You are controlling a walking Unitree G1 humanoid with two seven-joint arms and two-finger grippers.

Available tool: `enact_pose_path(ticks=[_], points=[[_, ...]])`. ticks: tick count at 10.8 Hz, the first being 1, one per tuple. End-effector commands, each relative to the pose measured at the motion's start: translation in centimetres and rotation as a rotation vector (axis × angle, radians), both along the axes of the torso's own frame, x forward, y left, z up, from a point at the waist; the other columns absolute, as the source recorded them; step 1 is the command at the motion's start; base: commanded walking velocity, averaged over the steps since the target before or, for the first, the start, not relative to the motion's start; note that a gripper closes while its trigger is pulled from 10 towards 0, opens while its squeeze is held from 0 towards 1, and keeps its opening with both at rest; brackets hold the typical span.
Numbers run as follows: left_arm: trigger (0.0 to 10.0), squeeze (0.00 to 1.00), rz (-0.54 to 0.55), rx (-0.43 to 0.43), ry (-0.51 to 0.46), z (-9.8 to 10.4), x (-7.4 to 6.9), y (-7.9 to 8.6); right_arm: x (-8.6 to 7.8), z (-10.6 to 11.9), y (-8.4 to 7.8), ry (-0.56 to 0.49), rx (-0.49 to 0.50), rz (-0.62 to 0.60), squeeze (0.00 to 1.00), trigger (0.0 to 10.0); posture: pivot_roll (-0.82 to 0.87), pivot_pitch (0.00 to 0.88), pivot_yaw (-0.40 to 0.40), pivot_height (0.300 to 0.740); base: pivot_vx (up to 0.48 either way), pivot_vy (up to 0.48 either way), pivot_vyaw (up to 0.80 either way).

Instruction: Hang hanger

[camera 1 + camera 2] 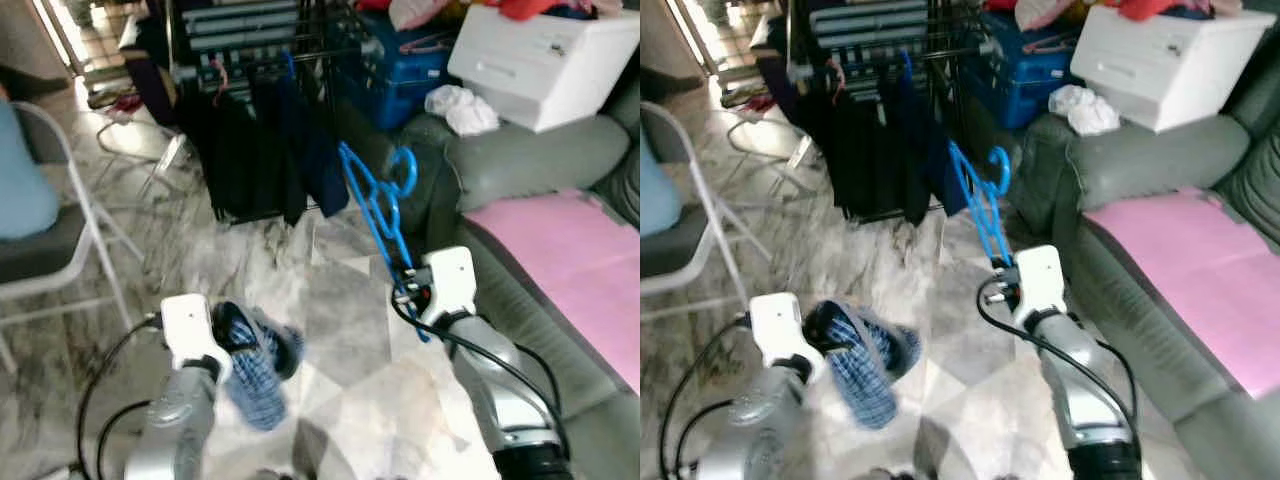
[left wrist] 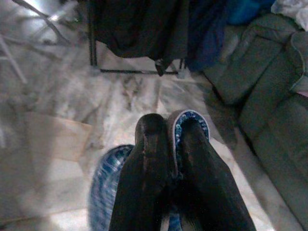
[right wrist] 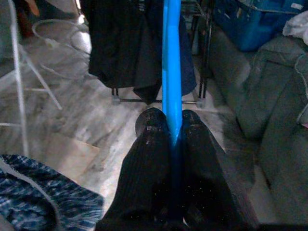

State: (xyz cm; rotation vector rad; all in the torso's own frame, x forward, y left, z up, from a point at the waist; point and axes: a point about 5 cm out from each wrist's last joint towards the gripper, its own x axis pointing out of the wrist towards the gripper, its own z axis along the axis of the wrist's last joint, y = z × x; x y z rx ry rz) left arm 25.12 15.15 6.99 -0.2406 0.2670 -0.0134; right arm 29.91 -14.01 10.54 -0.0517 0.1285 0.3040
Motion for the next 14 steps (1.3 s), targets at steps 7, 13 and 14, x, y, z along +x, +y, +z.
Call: enact_pose_path(ticks=[7,13,14], points=[[10.0,0.0,0.061,0.002,-0.081,1.1,1.4,0.7,1.4,0.3,1.2,0.004,-0.037,0.094,0.0,10.0,-0.03,0.0,-0.027,0.74,-0.178,0.0,0.0],[10.0,0.0,-0.215,0.307,-0.204,3.2,3.9,1.8,1.4,-0.7,1.1,0.024,-0.071,0.12,0.0,10.0,-0.02,0.0,0.021,0.74,0.0,0.0,0.0],[10.0,0.0,-0.33,0.471,-0.282,5.6,6.6,2.0,1.3,-0.7,0.1,0.037,-0.103,0.119,0.0,10.0,-0.04,0.0,0.04,0.74,0.0,0.0,0.0]])
